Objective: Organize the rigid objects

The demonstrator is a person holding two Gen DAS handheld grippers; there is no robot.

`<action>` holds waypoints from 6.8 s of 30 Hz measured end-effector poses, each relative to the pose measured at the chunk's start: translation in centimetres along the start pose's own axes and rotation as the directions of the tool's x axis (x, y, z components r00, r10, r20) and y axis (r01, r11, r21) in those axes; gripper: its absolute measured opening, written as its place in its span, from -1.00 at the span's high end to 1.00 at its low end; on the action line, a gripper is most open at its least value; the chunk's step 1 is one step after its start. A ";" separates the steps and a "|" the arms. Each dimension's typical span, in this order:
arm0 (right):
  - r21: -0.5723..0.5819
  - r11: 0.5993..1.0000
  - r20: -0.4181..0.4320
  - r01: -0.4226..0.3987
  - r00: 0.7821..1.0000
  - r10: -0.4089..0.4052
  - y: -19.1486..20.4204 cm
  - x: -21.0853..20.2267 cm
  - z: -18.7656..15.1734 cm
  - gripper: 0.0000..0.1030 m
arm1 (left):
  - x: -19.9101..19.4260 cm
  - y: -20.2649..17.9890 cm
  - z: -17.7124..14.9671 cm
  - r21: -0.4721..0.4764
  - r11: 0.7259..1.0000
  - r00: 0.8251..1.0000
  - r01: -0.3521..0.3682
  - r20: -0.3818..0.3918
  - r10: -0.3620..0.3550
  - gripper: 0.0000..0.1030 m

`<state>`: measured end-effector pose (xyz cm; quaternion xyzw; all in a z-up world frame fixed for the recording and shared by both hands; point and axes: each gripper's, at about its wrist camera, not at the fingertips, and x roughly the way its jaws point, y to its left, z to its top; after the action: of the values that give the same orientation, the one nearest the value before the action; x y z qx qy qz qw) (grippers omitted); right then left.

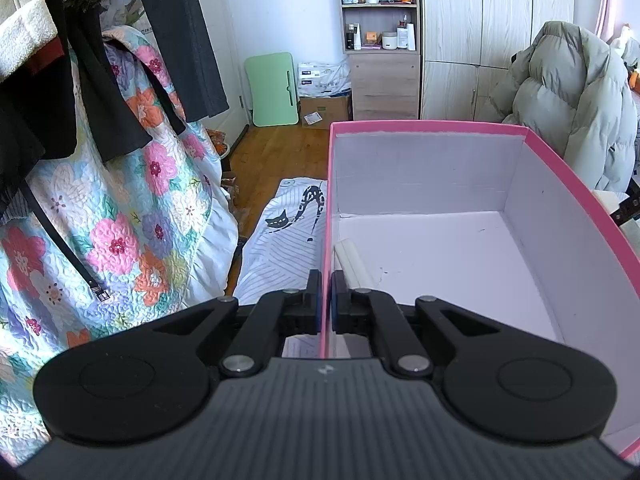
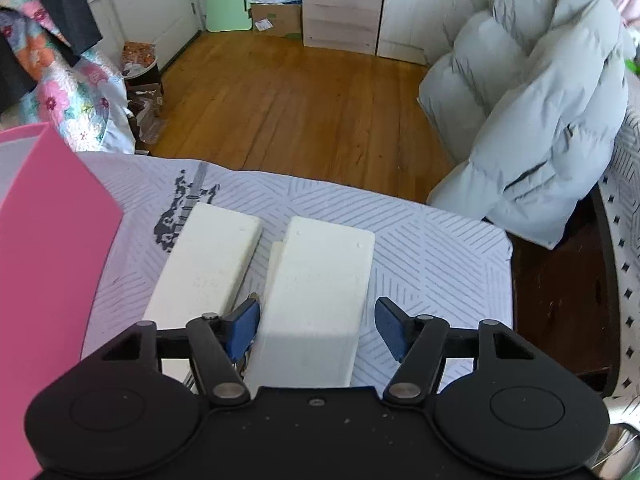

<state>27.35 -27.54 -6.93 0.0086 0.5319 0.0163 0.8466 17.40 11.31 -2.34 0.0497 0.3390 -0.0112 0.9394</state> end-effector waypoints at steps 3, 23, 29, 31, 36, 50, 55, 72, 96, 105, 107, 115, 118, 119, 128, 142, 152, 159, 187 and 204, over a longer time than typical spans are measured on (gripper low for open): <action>0.023 1.000 0.040 -0.018 0.999 0.017 -0.3 0.5 -0.3 -0.25 | 0.0 0.0 0.0 0.001 1.000 1.000 0.000 0.000 0.000 0.94; 0.042 0.987 0.324 -0.155 0.937 0.134 0.5 -13.1 -4.2 -0.13 | 0.0 0.0 -0.1 -0.009 1.000 1.000 0.006 0.001 -0.006 0.94; -0.079 0.973 0.431 -0.217 0.873 0.229 3.9 -18.1 -2.9 -0.13 | 0.0 0.0 0.0 -0.009 1.000 1.000 0.006 0.002 -0.006 0.94; -0.140 0.957 0.460 -0.255 0.839 0.291 5.7 -19.6 -2.0 -0.13 | 0.0 0.0 -0.1 -0.010 1.000 1.000 0.006 0.002 -0.006 0.94; -0.251 0.864 0.390 -0.437 0.771 0.503 10.2 -19.4 0.6 -0.13 | 0.0 0.0 0.0 -0.008 1.000 1.000 0.006 0.002 -0.006 0.94; -0.331 0.848 0.236 -0.414 0.834 0.499 21.1 -6.3 3.3 -0.13 | -0.2 0.1 0.0 0.011 1.000 1.000 0.003 0.004 -0.003 0.94; -0.349 0.855 0.246 -0.383 0.843 0.478 23.3 -5.2 4.1 -0.13 | -0.2 0.0 0.0 0.012 1.000 1.000 0.004 0.005 -0.004 0.94; -0.455 0.845 0.010 -0.282 0.947 0.321 23.1 -6.6 -2.9 -0.12 | -0.4 0.2 -0.2 0.007 1.000 0.999 0.015 0.034 -0.016 0.94; -0.379 0.836 -0.078 -0.397 0.914 0.399 22.3 -5.8 -3.3 -0.20 | -0.4 0.0 -0.1 0.004 1.000 1.000 0.000 0.029 0.000 0.93; -0.354 0.879 0.178 -0.319 0.900 0.398 13.5 -14.0 -4.7 -0.24 | -0.4 0.0 -0.1 0.002 1.000 1.000 0.001 0.031 -0.001 0.93; -0.334 0.888 0.176 -0.315 0.905 0.387 11.4 -14.7 -5.2 -0.23 | -0.4 0.0 -0.1 0.004 1.000 1.000 -0.001 0.031 0.000 0.93; -0.240 0.923 0.112 -0.302 0.935 0.335 4.8 -13.4 -9.7 -0.23 | -0.2 -0.3 0.0 0.016 1.000 1.000 -0.016 0.026 0.016 0.92; -0.178 0.931 0.072 -0.319 0.939 0.335 3.8 -11.1 -11.0 -0.23 | -0.3 -0.2 0.0 0.011 1.000 1.000 -0.011 0.027 0.011 0.92; -0.155 0.932 0.055 -0.328 0.939 0.340 3.6 -10.4 -11.4 -0.23 | -0.2 -0.2 0.0 0.010 1.000 1.000 -0.011 0.027 0.011 0.92; -0.203 0.939 0.030 -0.278 0.957 0.290 4.5 -6.9 -12.3 -0.09 | -0.2 0.0 0.0 0.021 1.000 0.999 -0.015 0.028 0.014 0.92; -0.496 0.866 0.103 -0.057 0.987 0.124 9.4 -6.0 -13.1 0.04 | -0.2 -0.4 0.0 0.035 0.999 0.999 -0.021 0.029 0.020 0.92; -0.496 0.867 0.095 -0.041 0.990 0.101 9.1 -6.2 -12.9 -0.07 | -0.2 -0.3 -0.1 0.041 0.999 0.999 -0.021 0.030 0.020 0.91; -0.531 0.847 0.122 -0.008 0.989 0.085 9.7 -6.2 -13.6 0.03 | -0.2 -0.5 -0.1 0.049 0.998 0.999 -0.028 0.030 0.026 0.91; -0.408 0.710 -0.270 -0.574 0.819 0.506 23.4 -7.6 -5.4 0.04 | -0.7 -0.3 -0.4 0.028 1.000 0.998 -0.011 0.055 0.009 0.91; -0.373 0.753 -0.032 -0.543 0.818 0.574 15.4 -14.4 -5.9 0.02 | -0.6 0.1 -0.5 0.027 1.000 0.998 0.014 0.064 -0.015 0.89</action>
<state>15.48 -12.66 3.99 0.0100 0.4562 0.3665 0.8108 16.61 11.45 -2.31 0.0594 0.3088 -0.0241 0.9490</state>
